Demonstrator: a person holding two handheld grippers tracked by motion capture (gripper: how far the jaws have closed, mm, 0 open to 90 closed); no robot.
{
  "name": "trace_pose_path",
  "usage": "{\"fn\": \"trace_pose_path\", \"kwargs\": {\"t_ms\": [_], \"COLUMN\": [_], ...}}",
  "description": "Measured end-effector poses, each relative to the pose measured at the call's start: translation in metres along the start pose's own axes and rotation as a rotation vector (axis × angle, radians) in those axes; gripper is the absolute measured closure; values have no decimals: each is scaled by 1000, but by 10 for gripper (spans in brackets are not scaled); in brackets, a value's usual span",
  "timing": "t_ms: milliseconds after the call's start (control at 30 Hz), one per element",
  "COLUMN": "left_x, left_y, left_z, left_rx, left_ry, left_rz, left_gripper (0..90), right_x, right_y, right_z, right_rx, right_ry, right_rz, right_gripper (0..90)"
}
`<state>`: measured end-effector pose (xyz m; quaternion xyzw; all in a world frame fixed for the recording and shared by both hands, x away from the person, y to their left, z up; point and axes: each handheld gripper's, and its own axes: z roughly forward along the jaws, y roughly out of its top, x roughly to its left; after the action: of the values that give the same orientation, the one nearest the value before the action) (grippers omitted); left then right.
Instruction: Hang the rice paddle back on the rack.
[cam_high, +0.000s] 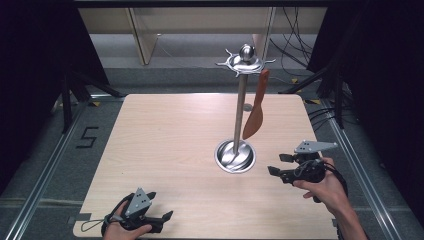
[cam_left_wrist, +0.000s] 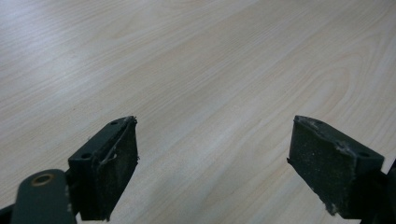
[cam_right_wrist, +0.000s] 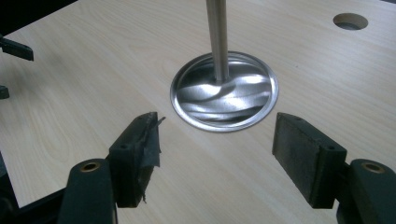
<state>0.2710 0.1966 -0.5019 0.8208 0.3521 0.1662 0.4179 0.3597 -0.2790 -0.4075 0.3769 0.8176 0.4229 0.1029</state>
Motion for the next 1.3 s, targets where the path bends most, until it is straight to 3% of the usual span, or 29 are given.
{"fn": "trace_pose_path", "kwargs": {"t_ms": [100,167,200,233,400,433,467,500,567,600,633,667,733,767,800,833,900,933,1000,1100,1133,1200,1267,1300], "left_x": [0,0,0,0,0,0,0,-2,2,0,0,1,0,0,2,2,0,1,2,2,2,1,1,1], "left_y": [0,0,0,0,0,0,0,0,1,0,0,1,0,0,1,1,1,1,1,1,1,1,1,1], "left_z": [0,0,0,0,0,1,1,2,0,0,1,0,2,2,1,1,1,1,1,1,1,1,1,1], "left_rx": [1,0,0,-1,0,1,1,-23,4,0,-1,-2,-22,-24,-9,-12,-17,-13,-9,-11,-13,-13,-13,-13], "left_ry": [-1,0,-1,-1,-2,-2,-2,-4,-3,-2,-1,-3,-3,-4,1,2,2,2,3,2,2,2,2,2], "left_rz": [0,-1,-1,-3,0,0,2,-19,40,2,-2,27,12,7,36,36,18,34,40,39,36,33,33,33], "left_gripper": [149,149,149,149,149,149,149,149,149,149,149,149,149,149,149,149,149,149,149,149,149,149,149,149], "right_x": [-1,1,-1,2,3,1,3,2,0,3,3,3,3,1,3,5,3,5,2,5,3,5,3,4], "right_y": [-1,-3,-3,-5,-8,-9,-10,-12,-13,-14,-14,-15,-16,-17,-17,-19,-20,-21,-22,-24,-24,-26,-27,-28], "right_z": [0,2,2,3,5,6,7,8,9,10,10,10,11,11,11,12,13,14,15,15,16,16,16,16], "right_rx": [-6,-13,-8,-3,10,5,16,6,16,20,31,26,23,21,27,24,28,29,23,45,34,37,39,41], "right_ry": [-10,-4,-10,-2,12,-2,16,6,-5,7,8,9,11,8,14,17,7,18,16,33,18,21,18,18], "right_rz": [-28,-3,-31,8,2,-31,6,-4,-30,4,4,-1,2,-26,1,18,-15,16,-30,18,-15,21,-4,6], "right_gripper": [326,325,325,324,323,323,323,323,322,322,322,321,320,320,319,319,318,317,316,316,315,315,314,314]}}
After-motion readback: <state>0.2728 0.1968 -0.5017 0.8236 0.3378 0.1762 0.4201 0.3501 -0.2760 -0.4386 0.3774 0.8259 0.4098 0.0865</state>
